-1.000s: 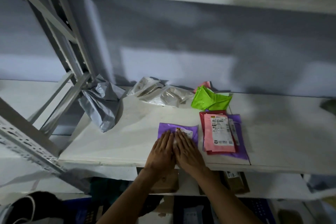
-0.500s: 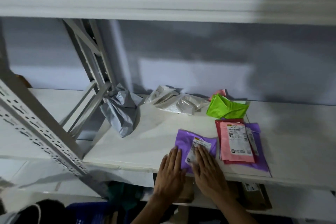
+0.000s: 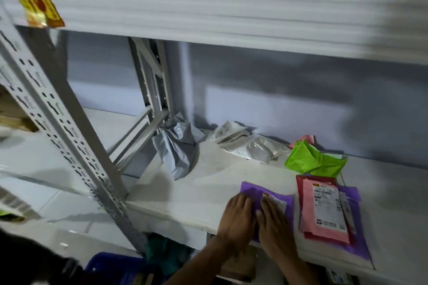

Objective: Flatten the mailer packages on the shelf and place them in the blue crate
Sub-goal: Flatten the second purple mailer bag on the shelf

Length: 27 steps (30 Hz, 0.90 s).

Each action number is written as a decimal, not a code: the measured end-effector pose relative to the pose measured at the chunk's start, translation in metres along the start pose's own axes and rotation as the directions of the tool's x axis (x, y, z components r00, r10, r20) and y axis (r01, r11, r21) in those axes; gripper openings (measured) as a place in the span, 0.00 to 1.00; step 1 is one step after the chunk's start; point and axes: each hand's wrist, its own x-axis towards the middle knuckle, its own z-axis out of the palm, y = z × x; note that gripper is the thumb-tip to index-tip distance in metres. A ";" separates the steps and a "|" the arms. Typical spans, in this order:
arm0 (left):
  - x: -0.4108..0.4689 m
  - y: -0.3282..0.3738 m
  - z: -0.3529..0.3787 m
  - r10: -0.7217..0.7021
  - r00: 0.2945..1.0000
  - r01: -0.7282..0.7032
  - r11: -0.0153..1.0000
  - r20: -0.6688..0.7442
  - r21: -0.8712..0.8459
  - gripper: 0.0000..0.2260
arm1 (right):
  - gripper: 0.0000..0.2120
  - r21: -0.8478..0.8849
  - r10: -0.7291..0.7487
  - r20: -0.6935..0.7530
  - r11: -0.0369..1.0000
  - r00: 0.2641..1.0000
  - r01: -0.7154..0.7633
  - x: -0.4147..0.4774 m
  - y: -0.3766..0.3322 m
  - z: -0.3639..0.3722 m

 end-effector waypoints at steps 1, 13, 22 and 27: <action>0.006 -0.003 0.003 0.027 1.000 -0.027 0.999 0.003 0.018 0.23 | 0.27 0.005 0.017 -0.001 1.000 1.000 -0.017 0.004 0.001 0.002; 0.027 -0.025 0.039 0.150 0.980 -0.149 0.989 0.130 -0.016 0.24 | 0.31 -0.044 0.065 0.111 0.997 0.992 -0.060 0.013 0.024 0.020; 0.035 -0.016 0.033 0.078 0.980 -0.087 0.995 0.184 0.044 0.24 | 0.27 0.006 0.128 0.193 0.991 0.973 -0.131 0.020 0.015 0.001; 0.025 -0.037 0.043 0.068 0.952 -0.114 0.984 0.298 0.140 0.22 | 0.23 -0.037 0.069 0.233 0.997 0.970 -0.062 0.012 0.027 0.001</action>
